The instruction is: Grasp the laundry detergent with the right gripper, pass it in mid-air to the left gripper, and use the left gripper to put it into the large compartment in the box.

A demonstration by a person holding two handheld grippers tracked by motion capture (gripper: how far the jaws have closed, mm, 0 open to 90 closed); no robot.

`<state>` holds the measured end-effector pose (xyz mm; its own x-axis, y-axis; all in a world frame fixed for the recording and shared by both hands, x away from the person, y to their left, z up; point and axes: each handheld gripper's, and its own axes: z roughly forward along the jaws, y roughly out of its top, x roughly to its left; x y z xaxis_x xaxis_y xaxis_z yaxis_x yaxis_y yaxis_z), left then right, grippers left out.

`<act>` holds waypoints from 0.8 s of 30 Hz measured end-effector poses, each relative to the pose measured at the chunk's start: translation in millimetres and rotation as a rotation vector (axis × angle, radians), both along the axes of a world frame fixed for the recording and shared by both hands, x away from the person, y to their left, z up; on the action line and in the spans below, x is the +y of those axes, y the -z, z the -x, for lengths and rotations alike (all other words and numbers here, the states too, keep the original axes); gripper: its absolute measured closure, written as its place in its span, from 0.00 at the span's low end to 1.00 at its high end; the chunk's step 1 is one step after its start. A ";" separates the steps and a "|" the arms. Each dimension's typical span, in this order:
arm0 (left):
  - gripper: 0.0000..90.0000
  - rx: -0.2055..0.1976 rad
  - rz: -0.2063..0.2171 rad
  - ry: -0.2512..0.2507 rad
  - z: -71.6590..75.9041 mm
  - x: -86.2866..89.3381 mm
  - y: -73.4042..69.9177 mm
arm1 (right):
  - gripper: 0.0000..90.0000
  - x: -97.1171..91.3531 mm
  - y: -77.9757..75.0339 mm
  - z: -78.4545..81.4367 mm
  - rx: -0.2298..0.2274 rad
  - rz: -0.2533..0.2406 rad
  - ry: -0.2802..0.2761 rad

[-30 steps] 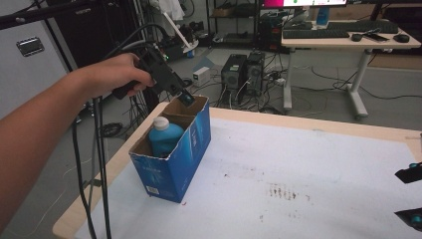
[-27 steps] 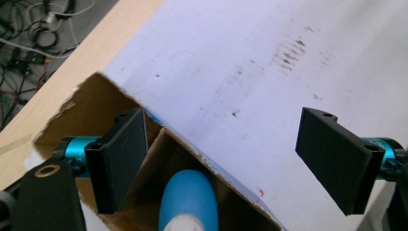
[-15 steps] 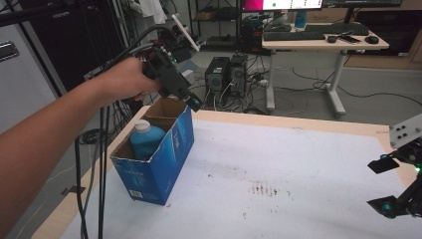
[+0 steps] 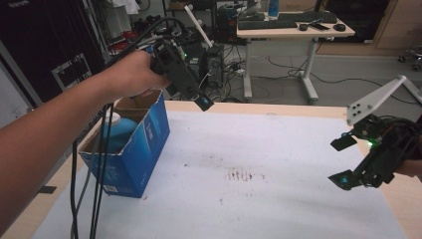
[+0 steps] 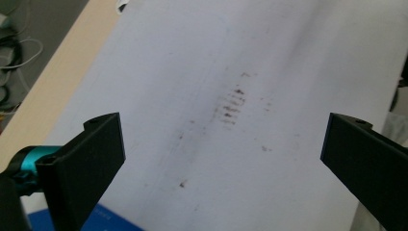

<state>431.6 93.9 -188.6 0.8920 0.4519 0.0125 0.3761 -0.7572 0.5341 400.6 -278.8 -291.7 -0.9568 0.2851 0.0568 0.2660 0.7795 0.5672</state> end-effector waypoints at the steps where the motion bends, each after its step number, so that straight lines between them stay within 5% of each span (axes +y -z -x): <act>1: 0.02 0.004 -0.005 0.011 0.2 -3.3 1.3 | 0.01 0.1 0.0 -0.3 -0.001 -0.001 -0.001; 6: 0.02 0.020 -0.040 0.046 -0.6 -20.3 12.2 | 0.01 1.4 0.9 -1.2 0.005 0.002 0.000; 24: 0.02 0.056 -0.064 0.167 1.6 -69.2 48.9 | 0.01 5.5 4.9 -4.9 0.015 0.031 0.006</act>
